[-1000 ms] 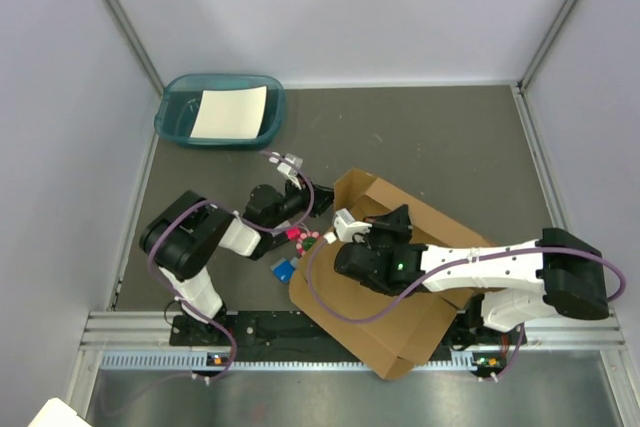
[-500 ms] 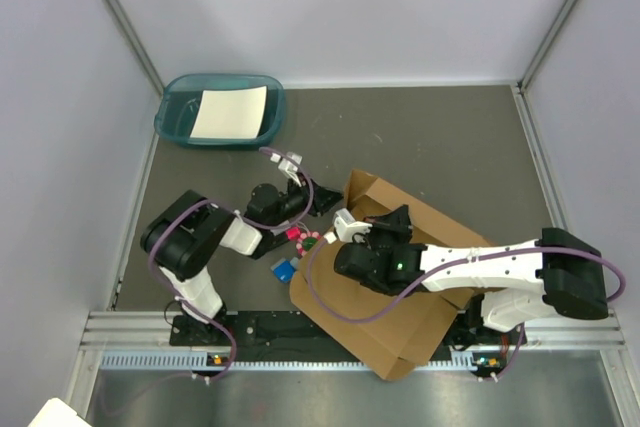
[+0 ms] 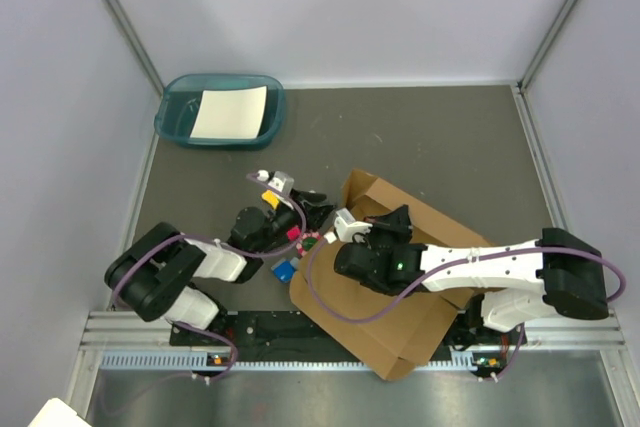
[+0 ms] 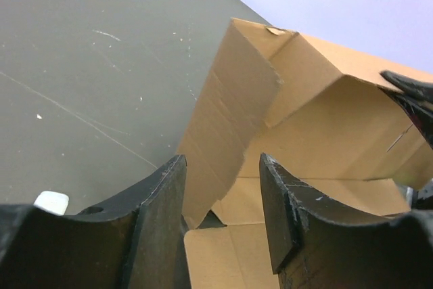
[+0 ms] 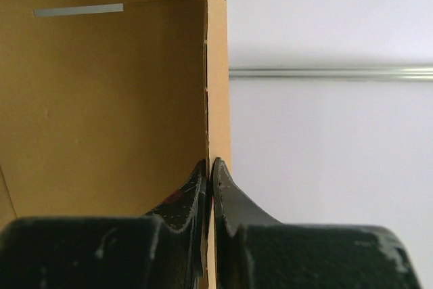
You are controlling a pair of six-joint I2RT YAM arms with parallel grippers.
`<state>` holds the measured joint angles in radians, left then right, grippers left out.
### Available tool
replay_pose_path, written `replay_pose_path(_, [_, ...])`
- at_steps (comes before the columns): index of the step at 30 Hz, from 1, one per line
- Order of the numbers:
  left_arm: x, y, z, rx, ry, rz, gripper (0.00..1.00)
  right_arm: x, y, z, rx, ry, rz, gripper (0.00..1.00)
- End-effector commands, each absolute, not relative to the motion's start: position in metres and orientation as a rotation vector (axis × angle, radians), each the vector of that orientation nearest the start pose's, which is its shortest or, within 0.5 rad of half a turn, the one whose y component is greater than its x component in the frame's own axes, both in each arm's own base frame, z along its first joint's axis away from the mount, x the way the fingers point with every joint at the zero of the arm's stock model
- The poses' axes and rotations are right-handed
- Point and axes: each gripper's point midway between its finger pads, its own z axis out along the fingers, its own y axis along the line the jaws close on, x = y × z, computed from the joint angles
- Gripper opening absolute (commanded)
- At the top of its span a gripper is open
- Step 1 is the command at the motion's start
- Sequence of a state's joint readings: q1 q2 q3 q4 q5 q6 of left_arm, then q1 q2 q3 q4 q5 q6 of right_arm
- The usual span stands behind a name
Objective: Fold the paper box
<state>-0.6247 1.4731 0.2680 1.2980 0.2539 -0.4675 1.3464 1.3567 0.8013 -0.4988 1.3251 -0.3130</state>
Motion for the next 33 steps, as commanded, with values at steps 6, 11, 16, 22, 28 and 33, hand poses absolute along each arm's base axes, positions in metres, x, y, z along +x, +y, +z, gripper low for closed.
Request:
replay_pose_path(6, [0.256, -0.292, 0.183, 0.502, 1.292, -0.842, 0.58, 0.202, 0.205, 0.136, -1.256, 1.679, -0.720, 0.00])
replay_pose_path(11, [0.273, -0.296, 0.179, 0.460, 1.306, -0.746, 0.59, 0.202, 0.205, 0.137, -1.255, 1.678, -0.721, 0.00])
replay_pose_path(16, [0.286, -0.305, 0.174, 0.427, 1.309, -0.701, 0.58, 0.202, 0.206, 0.137, -1.252, 1.681, -0.714, 0.00])
replay_pose_path(22, [0.287, -0.321, 0.175, 0.461, 1.307, -0.717, 0.49, 0.202, 0.206, 0.135, -1.258, 1.682, -0.712, 0.00])
replay_pose_path(28, [0.281, -0.323, 0.187, 0.479, 1.286, -0.742, 0.14, 0.202, 0.207, 0.134, -1.263, 1.680, -0.715, 0.00])
replay_pose_path(33, [0.268, -0.323, 0.201, 0.495, 1.271, -0.802, 0.00, 0.202, 0.207, 0.133, -1.264, 1.680, -0.720, 0.00])
